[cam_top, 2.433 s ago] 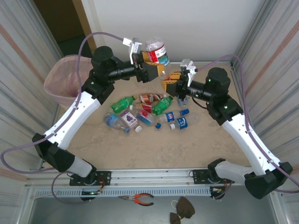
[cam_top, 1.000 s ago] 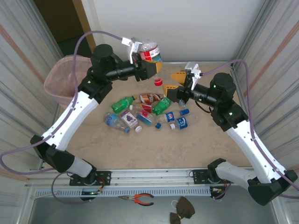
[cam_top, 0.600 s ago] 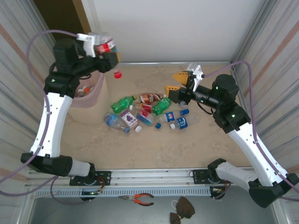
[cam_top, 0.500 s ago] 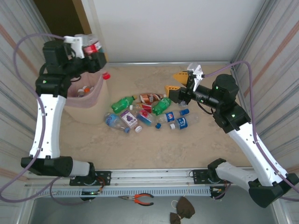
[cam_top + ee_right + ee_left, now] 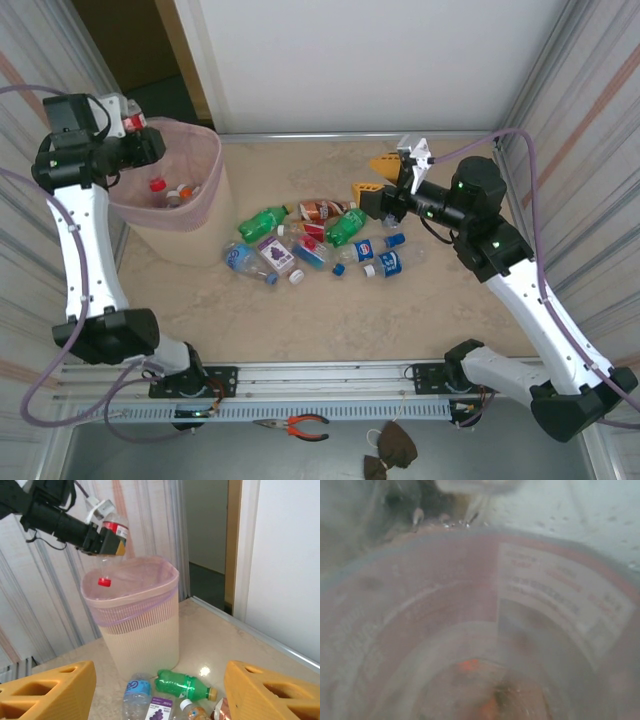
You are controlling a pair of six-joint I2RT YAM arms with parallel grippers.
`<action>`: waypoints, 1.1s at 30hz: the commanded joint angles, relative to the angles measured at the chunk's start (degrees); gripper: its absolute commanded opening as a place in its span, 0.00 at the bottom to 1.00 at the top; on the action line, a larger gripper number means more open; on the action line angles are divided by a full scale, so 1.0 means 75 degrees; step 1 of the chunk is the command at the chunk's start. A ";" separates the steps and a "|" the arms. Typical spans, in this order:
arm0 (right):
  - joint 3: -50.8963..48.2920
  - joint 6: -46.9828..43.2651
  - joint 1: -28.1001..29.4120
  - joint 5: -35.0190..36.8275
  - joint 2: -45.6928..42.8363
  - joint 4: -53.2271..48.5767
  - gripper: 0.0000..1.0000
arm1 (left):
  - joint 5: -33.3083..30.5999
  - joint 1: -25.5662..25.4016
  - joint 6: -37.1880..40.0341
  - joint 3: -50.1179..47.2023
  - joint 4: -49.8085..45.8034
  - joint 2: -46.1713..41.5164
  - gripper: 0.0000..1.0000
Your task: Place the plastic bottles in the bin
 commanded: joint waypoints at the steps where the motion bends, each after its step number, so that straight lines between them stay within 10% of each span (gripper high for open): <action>1: 0.0091 -0.0105 -0.0073 -0.0137 0.0025 -0.0021 0.67 | -0.0808 0.0032 0.0443 0.0122 -0.0562 0.0267 0.63; 33: -0.0007 -0.0045 -0.0735 -0.0943 0.0143 -0.0063 0.67 | -0.1321 -0.0433 -0.1334 -0.2532 0.0004 0.1824 0.65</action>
